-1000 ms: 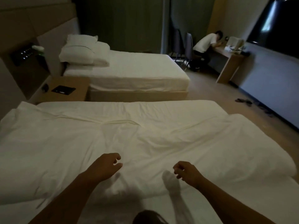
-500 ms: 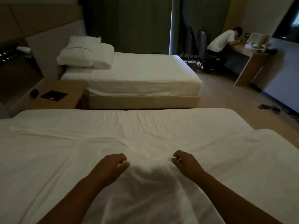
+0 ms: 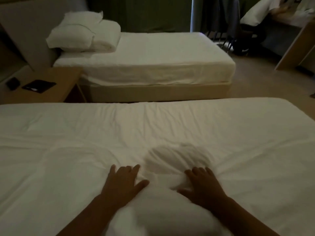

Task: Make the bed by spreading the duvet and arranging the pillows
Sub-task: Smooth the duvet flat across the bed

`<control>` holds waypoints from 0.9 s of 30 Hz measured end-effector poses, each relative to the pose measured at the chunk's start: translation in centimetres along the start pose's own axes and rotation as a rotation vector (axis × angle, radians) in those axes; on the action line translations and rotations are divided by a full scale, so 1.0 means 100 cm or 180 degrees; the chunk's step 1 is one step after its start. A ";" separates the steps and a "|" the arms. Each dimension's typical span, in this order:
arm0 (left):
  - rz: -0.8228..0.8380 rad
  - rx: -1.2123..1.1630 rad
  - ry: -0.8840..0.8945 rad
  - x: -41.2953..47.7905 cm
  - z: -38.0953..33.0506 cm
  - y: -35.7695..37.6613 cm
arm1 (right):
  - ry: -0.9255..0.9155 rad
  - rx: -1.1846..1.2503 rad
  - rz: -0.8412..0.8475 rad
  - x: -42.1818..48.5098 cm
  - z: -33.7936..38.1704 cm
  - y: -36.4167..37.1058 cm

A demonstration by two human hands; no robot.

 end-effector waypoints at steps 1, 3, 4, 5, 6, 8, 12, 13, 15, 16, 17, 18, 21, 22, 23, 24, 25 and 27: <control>0.0062 -0.0029 -0.0007 -0.004 -0.001 0.011 | -0.0030 -0.0074 -0.0066 -0.001 -0.001 0.003; -0.0047 0.0045 0.0022 -0.011 0.004 0.013 | -0.0199 -0.0103 -0.0070 -0.005 0.002 0.004; -0.0099 0.0046 0.0043 -0.015 0.008 0.013 | -0.0334 -0.0106 0.0005 -0.008 0.006 0.004; -0.0197 0.0033 0.0075 -0.018 0.013 0.011 | -0.0463 -0.0103 0.0063 -0.013 0.009 0.002; -0.0398 0.0039 0.0167 -0.020 0.015 0.005 | -0.0528 -0.0056 0.0093 -0.017 0.009 -0.001; -0.1014 0.0260 0.0372 -0.027 0.013 -0.016 | -0.0556 0.0113 -0.0054 -0.020 0.006 -0.013; -0.1506 0.0148 0.0067 -0.003 0.030 -0.065 | -0.0676 -0.0246 -0.1480 0.002 -0.006 -0.079; -0.1624 0.0065 -0.0051 0.010 0.036 -0.080 | -0.0587 -0.0189 -0.1576 0.014 -0.012 -0.095; -0.1729 -0.0061 -0.0196 0.038 0.041 -0.102 | -0.0489 -0.0019 -0.1502 0.042 -0.023 -0.115; -0.1708 -0.0050 -0.0228 0.051 0.040 -0.104 | -0.0426 0.0004 -0.1416 0.056 -0.029 -0.115; -0.1678 -0.0018 -0.0272 0.064 0.038 -0.098 | -0.0389 0.0011 -0.1400 0.068 -0.035 -0.113; -0.1613 0.0053 -0.0342 0.074 0.037 -0.087 | -0.0357 0.0002 -0.1397 0.077 -0.040 -0.105; -0.1337 0.0291 -0.0570 0.091 0.030 -0.032 | -0.0340 -0.0105 -0.1457 0.093 -0.047 -0.061; -0.1304 0.0276 -0.0614 0.091 0.025 -0.012 | -0.0297 -0.0111 -0.1459 0.094 -0.049 -0.045; -0.1328 0.0183 -0.0636 0.088 0.020 0.005 | -0.0222 -0.0100 -0.1410 0.095 -0.052 -0.028; -0.1363 0.0044 -0.0648 0.084 0.015 0.019 | -0.0194 -0.0085 -0.1393 0.096 -0.055 -0.014; -0.1364 -0.0095 -0.0669 0.080 0.012 0.031 | -0.0196 -0.0059 -0.1377 0.097 -0.057 -0.001; -0.1317 -0.0216 -0.0709 0.080 0.011 0.044 | -0.0204 -0.0063 -0.1426 0.097 -0.060 0.008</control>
Point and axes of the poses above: each hand's wrist, its own x-axis towards the middle knuckle, its own y-axis out of the palm, z = x × y, the point moved 10 cm from there along x, towards the middle knuckle, and after that the axes turned 15 degrees about x, right-handed, at the moved point
